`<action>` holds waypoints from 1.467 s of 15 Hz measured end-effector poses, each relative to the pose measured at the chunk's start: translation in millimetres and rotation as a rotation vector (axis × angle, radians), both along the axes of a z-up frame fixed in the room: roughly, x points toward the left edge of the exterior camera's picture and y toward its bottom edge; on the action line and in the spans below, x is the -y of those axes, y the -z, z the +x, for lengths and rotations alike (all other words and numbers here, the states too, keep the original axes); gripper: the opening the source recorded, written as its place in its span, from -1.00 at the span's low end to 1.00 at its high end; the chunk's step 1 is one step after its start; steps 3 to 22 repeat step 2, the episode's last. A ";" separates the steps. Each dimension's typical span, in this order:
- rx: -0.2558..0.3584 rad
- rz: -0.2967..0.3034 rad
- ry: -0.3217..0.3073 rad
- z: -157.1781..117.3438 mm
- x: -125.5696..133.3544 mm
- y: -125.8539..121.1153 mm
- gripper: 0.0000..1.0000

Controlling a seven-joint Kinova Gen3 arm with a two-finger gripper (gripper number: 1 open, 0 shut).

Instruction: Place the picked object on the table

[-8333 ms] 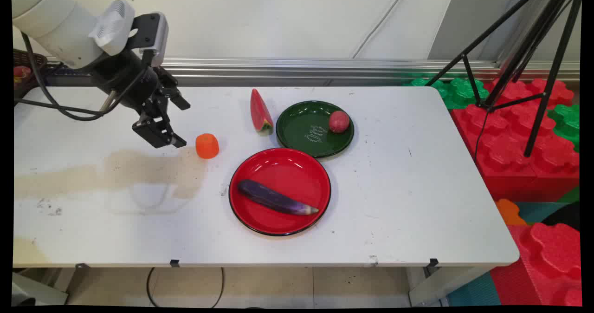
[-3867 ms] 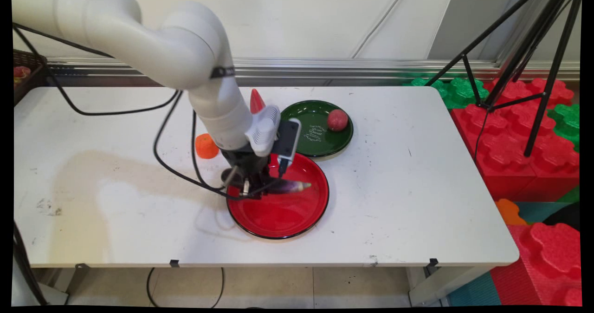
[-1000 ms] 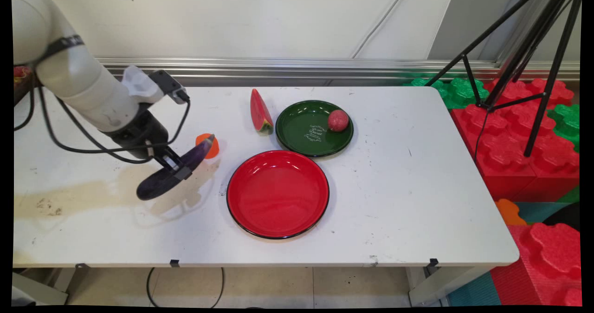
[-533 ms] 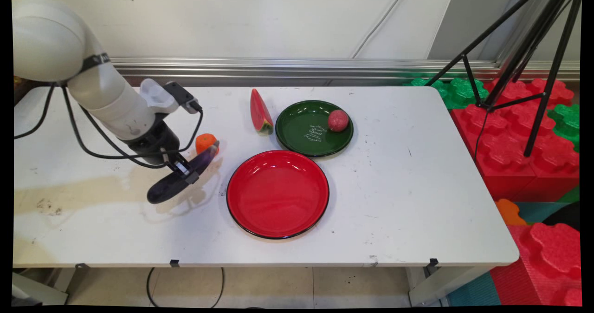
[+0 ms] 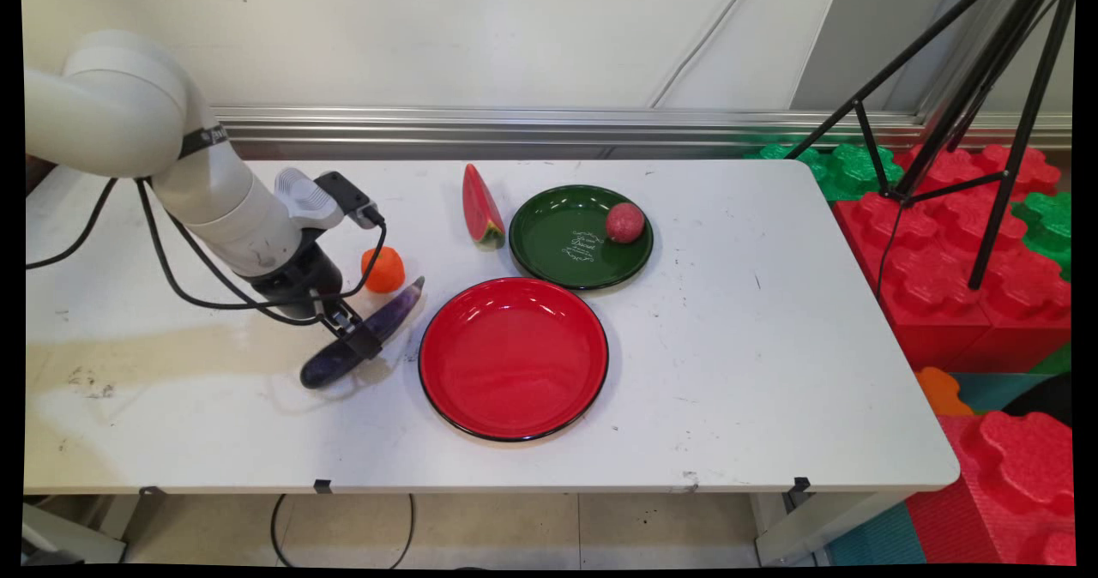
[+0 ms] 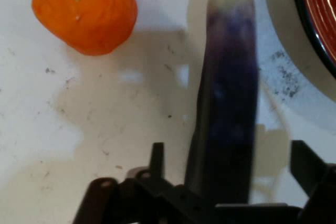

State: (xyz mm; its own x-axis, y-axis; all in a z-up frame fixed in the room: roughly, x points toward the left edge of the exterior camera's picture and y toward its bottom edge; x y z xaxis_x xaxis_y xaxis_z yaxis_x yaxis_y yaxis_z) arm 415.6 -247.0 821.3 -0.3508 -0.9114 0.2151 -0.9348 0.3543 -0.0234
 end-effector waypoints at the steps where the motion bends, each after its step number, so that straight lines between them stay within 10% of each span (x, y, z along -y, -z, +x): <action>1: -0.002 -0.002 0.005 0.1 -1.6 0.5 1.00; 22: -0.003 -0.004 0.010 0.6 -3.3 0.5 1.00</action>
